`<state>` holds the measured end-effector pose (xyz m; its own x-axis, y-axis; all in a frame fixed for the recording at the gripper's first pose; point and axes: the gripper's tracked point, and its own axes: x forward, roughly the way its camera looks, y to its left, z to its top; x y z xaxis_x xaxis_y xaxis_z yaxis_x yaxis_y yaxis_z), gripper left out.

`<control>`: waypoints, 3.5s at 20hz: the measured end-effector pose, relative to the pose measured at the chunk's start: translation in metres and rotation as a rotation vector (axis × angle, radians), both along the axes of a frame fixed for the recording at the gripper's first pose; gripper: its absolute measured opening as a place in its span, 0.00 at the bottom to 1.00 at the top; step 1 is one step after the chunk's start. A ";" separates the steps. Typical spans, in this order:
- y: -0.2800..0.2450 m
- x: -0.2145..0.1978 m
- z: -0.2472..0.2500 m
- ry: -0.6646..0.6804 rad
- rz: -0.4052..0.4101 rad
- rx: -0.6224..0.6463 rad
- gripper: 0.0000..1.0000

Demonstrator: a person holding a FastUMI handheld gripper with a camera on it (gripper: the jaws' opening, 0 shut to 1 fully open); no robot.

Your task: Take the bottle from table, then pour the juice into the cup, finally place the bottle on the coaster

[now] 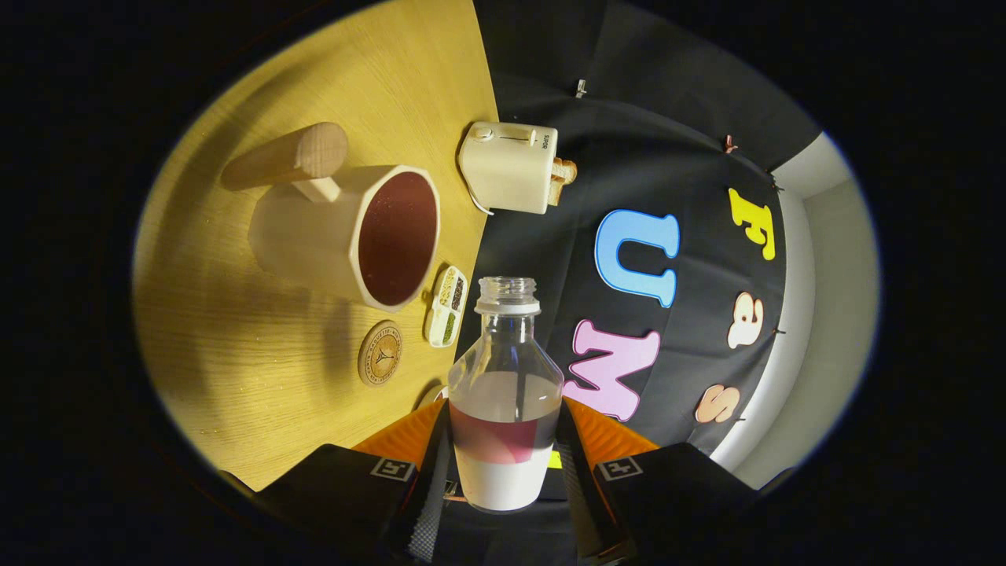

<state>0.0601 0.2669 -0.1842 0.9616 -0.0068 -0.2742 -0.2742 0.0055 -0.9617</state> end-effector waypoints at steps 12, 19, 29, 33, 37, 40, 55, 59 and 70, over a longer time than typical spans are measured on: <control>0.009 0.006 -0.010 0.012 0.056 -0.075 0.69; 0.010 0.008 -0.008 -0.002 0.084 -0.106 0.69; 0.006 0.007 -0.008 -0.014 0.123 -0.155 0.69; 0.002 0.010 -0.008 -0.017 0.133 -0.172 0.69; -0.004 0.012 -0.008 -0.019 0.145 -0.194 0.69; -0.006 0.010 -0.008 -0.021 0.151 -0.201 0.69; 0.013 0.013 -0.005 -0.048 0.204 -0.250 0.69; 0.009 0.014 -0.005 -0.056 0.207 -0.261 0.69; 0.008 0.013 0.004 -0.100 0.281 -0.330 0.68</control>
